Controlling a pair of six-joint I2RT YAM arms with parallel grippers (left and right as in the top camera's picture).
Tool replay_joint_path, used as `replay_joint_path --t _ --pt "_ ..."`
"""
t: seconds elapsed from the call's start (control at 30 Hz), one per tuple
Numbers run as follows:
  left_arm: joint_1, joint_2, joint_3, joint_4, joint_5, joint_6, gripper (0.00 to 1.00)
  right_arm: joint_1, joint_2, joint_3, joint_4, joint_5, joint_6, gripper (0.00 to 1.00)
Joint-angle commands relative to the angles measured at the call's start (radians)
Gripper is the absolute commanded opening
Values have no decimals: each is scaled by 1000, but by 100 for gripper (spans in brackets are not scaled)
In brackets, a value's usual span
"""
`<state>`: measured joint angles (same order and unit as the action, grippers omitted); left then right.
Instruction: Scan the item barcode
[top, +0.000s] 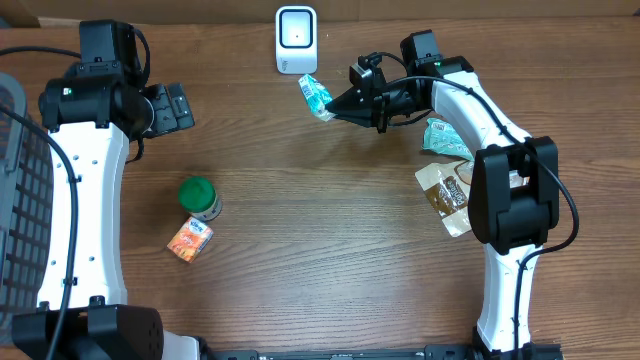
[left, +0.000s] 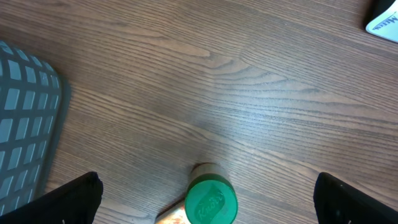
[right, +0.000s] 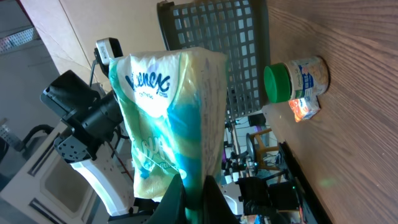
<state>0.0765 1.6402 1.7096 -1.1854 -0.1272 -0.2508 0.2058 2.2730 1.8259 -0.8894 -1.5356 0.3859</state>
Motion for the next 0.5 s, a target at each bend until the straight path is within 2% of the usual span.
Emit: replay_joint_path --t 0.0,0.1,0.17,0.37,0.47 --pt "0 -13 21 1 5 19 100 -6 -40 25 16 -34 10 4" --pt "0 -13 21 1 5 19 100 -3 -40 25 44 -12 2 4" --pt "0 -13 21 1 5 19 100 3 -40 25 50 84 -1 4" --pt "0 -13 21 1 5 19 100 52 -40 25 -39 791 0 4" --pt "0 -13 21 1 5 19 100 97 -40 29 -92 995 -28 4"
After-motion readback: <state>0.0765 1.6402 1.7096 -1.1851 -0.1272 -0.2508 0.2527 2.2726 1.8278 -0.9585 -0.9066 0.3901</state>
